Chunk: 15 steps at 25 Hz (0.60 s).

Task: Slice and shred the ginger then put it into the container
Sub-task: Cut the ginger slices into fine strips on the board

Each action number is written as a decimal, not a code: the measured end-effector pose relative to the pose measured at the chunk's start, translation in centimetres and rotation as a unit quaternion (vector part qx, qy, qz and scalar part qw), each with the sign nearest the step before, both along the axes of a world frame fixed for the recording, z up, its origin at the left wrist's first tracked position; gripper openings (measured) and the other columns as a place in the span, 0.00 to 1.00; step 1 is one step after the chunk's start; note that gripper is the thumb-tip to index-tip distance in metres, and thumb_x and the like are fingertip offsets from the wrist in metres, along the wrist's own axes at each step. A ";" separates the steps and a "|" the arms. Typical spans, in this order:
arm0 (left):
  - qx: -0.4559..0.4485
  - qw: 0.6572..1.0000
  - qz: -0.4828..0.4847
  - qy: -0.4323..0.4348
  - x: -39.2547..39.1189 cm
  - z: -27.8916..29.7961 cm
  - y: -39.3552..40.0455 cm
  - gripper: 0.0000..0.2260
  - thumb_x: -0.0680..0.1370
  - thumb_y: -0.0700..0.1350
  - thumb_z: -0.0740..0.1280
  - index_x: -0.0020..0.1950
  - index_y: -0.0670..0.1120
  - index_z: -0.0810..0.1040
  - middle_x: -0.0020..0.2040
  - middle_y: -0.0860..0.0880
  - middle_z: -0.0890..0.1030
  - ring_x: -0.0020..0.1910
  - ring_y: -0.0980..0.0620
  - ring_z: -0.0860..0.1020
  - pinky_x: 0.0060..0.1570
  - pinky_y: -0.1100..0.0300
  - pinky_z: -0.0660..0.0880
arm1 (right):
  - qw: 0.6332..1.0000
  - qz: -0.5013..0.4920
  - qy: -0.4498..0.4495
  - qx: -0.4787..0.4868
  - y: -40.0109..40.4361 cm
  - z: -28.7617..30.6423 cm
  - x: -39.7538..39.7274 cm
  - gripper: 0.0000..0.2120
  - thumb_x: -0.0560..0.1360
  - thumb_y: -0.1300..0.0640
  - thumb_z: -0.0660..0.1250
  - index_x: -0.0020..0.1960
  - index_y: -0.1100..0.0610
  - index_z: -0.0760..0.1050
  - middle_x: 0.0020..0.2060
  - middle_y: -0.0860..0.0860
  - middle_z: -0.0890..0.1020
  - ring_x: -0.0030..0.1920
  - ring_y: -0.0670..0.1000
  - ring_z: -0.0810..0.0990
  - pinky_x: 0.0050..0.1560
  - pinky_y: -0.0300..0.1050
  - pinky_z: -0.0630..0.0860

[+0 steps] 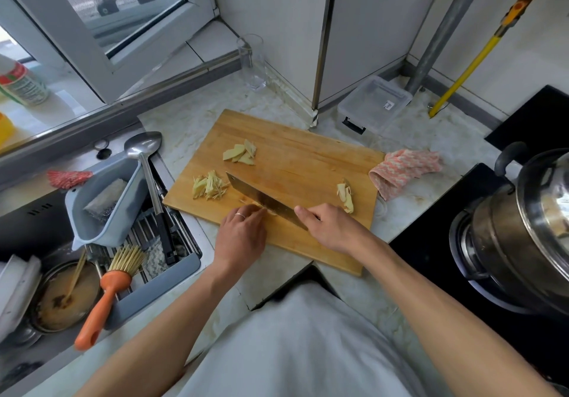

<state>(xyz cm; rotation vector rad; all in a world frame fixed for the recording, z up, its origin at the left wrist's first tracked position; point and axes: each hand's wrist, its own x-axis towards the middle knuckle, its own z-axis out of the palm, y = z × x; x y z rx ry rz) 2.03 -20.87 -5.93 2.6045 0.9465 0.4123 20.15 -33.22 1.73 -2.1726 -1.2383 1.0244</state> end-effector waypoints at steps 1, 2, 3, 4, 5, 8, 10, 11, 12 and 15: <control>0.010 1.000 -0.008 0.020 -0.1 -0.1 -0.1 0.17 0.75 0.42 0.67 0.64 0.44 0.81 0.59 0.43 0.80 0.57 0.39 0.77 0.56 0.44 0.77 | 1.000 0.002 0.001 -0.004 0.0 0.0 -0.2 0.27 0.82 0.37 0.53 0.31 0.53 0.59 0.26 0.47 0.64 0.28 0.49 0.64 0.33 0.46 0.61; 0.016 0.999 -0.010 0.035 -0.1 -0.2 -0.2 0.18 0.75 0.42 0.66 0.65 0.45 0.80 0.60 0.42 0.80 0.58 0.39 0.76 0.57 0.44 0.76 | 1.000 0.002 0.003 -0.006 0.1 -0.1 -0.3 0.27 0.83 0.37 0.53 0.31 0.53 0.59 0.26 0.47 0.63 0.28 0.49 0.64 0.33 0.46 0.61; 0.021 0.999 -0.007 0.043 -0.1 -0.3 -0.3 0.18 0.76 0.42 0.67 0.66 0.45 0.80 0.61 0.42 0.79 0.59 0.38 0.76 0.57 0.44 0.76 | 1.000 0.001 0.002 -0.008 0.1 -0.1 -0.4 0.27 0.83 0.38 0.53 0.31 0.53 0.58 0.26 0.47 0.63 0.28 0.49 0.63 0.33 0.46 0.60; 0.026 0.999 -0.004 0.048 -0.1 -0.4 -0.4 0.18 0.75 0.42 0.68 0.66 0.45 0.80 0.61 0.42 0.79 0.59 0.38 0.76 0.57 0.44 0.76 | 1.000 0.001 0.001 -0.010 0.1 0.0 -0.4 0.27 0.83 0.38 0.53 0.31 0.53 0.58 0.26 0.47 0.63 0.28 0.49 0.62 0.32 0.46 0.60; 0.030 0.998 -0.001 0.049 -0.1 -0.5 -0.4 0.18 0.75 0.42 0.68 0.65 0.45 0.80 0.61 0.42 0.79 0.59 0.38 0.76 0.57 0.44 0.76 | 1.000 0.001 0.001 -0.010 0.1 0.0 -0.4 0.27 0.83 0.38 0.53 0.31 0.53 0.58 0.26 0.47 0.62 0.28 0.49 0.62 0.32 0.46 0.59; 0.034 0.998 -0.004 0.047 -0.1 -0.7 -0.6 0.18 0.75 0.44 0.66 0.64 0.46 0.81 0.61 0.41 0.80 0.58 0.37 0.76 0.56 0.44 0.76 | 1.000 0.004 0.002 -0.007 0.1 -0.1 -0.5 0.27 0.83 0.38 0.53 0.31 0.53 0.57 0.25 0.46 0.61 0.27 0.48 0.61 0.32 0.46 0.58; 0.035 0.998 -0.003 0.047 -0.2 -0.8 -0.5 0.18 0.75 0.44 0.66 0.65 0.46 0.81 0.61 0.41 0.80 0.58 0.37 0.76 0.56 0.43 0.76 | 1.000 0.007 0.003 -0.007 0.1 -0.1 -0.5 0.27 0.83 0.38 0.53 0.32 0.53 0.58 0.25 0.46 0.61 0.27 0.48 0.61 0.31 0.46 0.58; 0.035 0.998 0.000 0.047 -0.2 -0.7 -0.6 0.18 0.76 0.44 0.65 0.65 0.46 0.81 0.61 0.41 0.80 0.58 0.37 0.76 0.56 0.43 0.76 | 1.000 0.006 0.004 -0.006 0.2 -0.2 -0.5 0.27 0.83 0.38 0.53 0.32 0.53 0.58 0.25 0.46 0.62 0.27 0.48 0.61 0.31 0.46 0.58; 0.037 0.998 0.002 0.048 -0.1 -0.7 -0.6 0.17 0.76 0.45 0.65 0.65 0.47 0.81 0.61 0.41 0.80 0.58 0.37 0.76 0.56 0.44 0.76 | 1.000 0.005 0.004 -0.004 0.1 -0.3 -0.6 0.27 0.83 0.38 0.54 0.31 0.53 0.58 0.25 0.46 0.62 0.27 0.48 0.61 0.31 0.46 0.59; 0.044 0.998 0.005 0.048 0.0 -0.7 -0.7 0.19 0.77 0.47 0.59 0.63 0.47 0.82 0.61 0.42 0.80 0.58 0.38 0.76 0.56 0.45 0.76 | 1.000 0.008 -0.013 0.003 0.3 -0.4 -1.2 0.27 0.83 0.40 0.54 0.30 0.52 0.60 0.24 0.47 0.65 0.28 0.50 0.64 0.32 0.47 0.61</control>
